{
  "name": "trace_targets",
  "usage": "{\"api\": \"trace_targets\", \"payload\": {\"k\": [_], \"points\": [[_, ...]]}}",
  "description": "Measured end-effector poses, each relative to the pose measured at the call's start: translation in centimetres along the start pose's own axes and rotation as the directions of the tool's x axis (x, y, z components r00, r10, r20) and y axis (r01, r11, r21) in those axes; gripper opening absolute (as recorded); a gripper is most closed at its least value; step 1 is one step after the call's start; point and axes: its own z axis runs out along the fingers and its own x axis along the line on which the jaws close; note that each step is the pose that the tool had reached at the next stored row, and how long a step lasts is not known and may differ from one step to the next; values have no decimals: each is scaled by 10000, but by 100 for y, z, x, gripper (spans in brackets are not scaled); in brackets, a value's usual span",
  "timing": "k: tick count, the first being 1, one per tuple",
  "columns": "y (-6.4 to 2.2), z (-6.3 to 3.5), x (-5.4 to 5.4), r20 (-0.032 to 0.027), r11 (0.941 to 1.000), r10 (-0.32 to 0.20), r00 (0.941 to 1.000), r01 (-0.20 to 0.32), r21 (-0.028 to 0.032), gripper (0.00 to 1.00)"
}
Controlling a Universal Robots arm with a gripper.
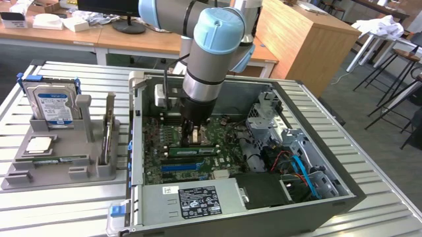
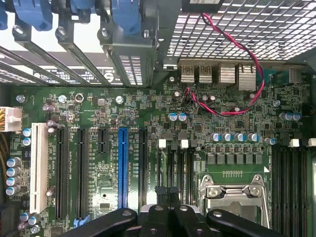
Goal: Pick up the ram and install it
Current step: 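Press down the ram until it locks into place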
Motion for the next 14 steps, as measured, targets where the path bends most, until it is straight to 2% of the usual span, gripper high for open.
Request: {"api": "trace_targets", "payload": {"k": [14], "points": [[-2, 61, 3, 0, 10000, 0, 10000, 0, 0, 10]]}}
